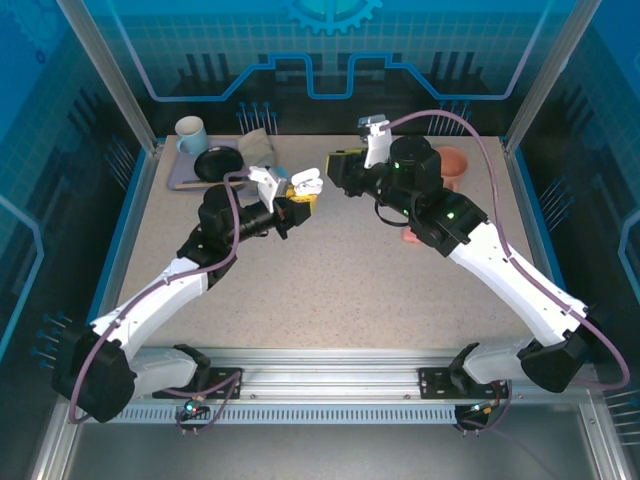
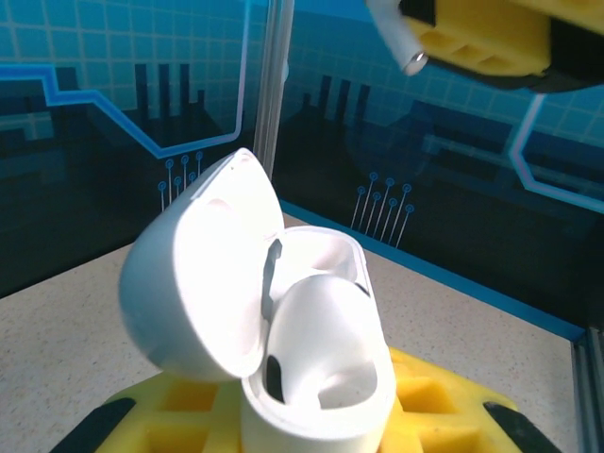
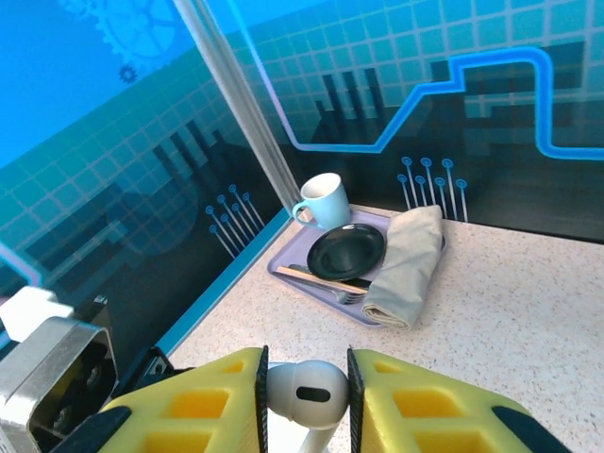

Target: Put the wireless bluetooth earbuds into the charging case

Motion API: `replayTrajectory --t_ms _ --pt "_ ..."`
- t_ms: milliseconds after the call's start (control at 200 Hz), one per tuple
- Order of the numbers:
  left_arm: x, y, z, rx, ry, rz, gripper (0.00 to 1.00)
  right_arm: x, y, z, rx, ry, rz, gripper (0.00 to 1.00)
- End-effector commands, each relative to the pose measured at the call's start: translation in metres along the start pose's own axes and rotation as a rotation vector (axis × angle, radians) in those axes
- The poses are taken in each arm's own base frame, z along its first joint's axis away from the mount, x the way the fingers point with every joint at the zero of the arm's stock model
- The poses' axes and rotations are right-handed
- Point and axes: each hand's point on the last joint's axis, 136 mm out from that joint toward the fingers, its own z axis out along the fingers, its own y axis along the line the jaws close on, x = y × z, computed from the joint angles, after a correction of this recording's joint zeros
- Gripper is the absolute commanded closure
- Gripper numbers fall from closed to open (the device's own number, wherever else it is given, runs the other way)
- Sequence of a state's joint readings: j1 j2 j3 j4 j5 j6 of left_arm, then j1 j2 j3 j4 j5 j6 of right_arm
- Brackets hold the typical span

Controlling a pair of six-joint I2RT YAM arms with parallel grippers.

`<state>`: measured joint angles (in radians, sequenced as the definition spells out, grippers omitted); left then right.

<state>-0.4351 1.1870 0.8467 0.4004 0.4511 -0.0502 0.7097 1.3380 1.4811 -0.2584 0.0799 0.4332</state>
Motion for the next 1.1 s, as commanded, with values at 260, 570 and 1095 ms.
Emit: replayTrajectory --t_ms 260,570,1095 --pt "-0.017 -0.018 0.006 0.072 -0.012 0.044 1.0 0.002 0.028 0.004 -0.1 -0.013 -0.124 0.73" --pt "-0.015 -0.018 0.007 0.068 -0.008 0.044 1.0 0.023 0.02 0.013 -0.085 0.035 -0.115 0.74" --pt "-0.017 -0.018 0.005 0.066 -0.015 0.047 1.0 0.04 0.007 0.022 -0.038 0.07 -0.111 0.75"
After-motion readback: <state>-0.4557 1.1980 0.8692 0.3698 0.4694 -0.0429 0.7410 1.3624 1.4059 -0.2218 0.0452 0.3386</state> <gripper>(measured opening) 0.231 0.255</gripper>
